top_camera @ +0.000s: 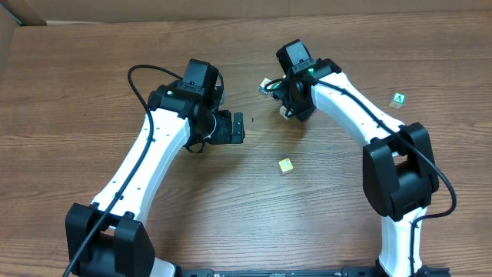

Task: Flip 3 blocks

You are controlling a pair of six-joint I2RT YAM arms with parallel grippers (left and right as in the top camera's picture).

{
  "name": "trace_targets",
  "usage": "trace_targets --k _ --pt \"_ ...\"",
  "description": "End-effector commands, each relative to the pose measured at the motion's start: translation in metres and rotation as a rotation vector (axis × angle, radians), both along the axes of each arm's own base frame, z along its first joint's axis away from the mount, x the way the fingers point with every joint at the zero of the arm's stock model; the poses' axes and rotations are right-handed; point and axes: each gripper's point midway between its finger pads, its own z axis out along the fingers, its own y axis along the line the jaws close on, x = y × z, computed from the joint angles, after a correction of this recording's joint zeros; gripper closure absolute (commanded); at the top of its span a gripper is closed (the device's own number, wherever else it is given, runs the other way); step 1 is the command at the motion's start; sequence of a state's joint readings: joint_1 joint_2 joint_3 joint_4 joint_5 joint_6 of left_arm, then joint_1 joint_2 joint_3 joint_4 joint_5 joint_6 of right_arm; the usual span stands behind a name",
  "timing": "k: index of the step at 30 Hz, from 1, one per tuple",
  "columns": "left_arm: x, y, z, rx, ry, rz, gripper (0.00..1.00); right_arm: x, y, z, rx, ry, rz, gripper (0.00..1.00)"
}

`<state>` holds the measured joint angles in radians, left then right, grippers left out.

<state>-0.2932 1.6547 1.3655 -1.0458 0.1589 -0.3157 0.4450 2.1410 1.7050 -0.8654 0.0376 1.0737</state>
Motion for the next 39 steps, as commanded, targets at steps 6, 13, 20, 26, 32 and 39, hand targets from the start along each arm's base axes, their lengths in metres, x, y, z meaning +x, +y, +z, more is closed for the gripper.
trace_targets --k 6,13,20,26,32,39 --pt "0.000 0.000 -0.003 0.009 0.007 0.011 0.00 0.000 -0.006 -0.030 -0.041 0.039 -0.035 0.46" --pt "0.000 0.000 -0.003 0.009 0.007 0.011 0.00 -0.002 -0.008 -0.046 -0.055 0.067 -0.035 0.53" --pt "0.000 0.000 -0.004 0.009 0.007 0.011 0.00 -0.004 -0.009 -0.043 -0.074 0.068 0.022 0.67" --pt "0.000 0.000 -0.003 0.009 0.007 0.011 0.00 -0.006 -0.010 -0.037 -0.079 0.066 0.044 0.67" --pt "0.000 0.000 -0.003 0.009 0.007 0.011 0.00 -0.010 0.001 -0.032 -0.038 0.072 0.157 0.67" --pt "0.010 0.010 -0.002 0.060 -0.040 0.022 0.00 -0.025 0.010 -0.003 0.011 0.072 0.299 0.67"
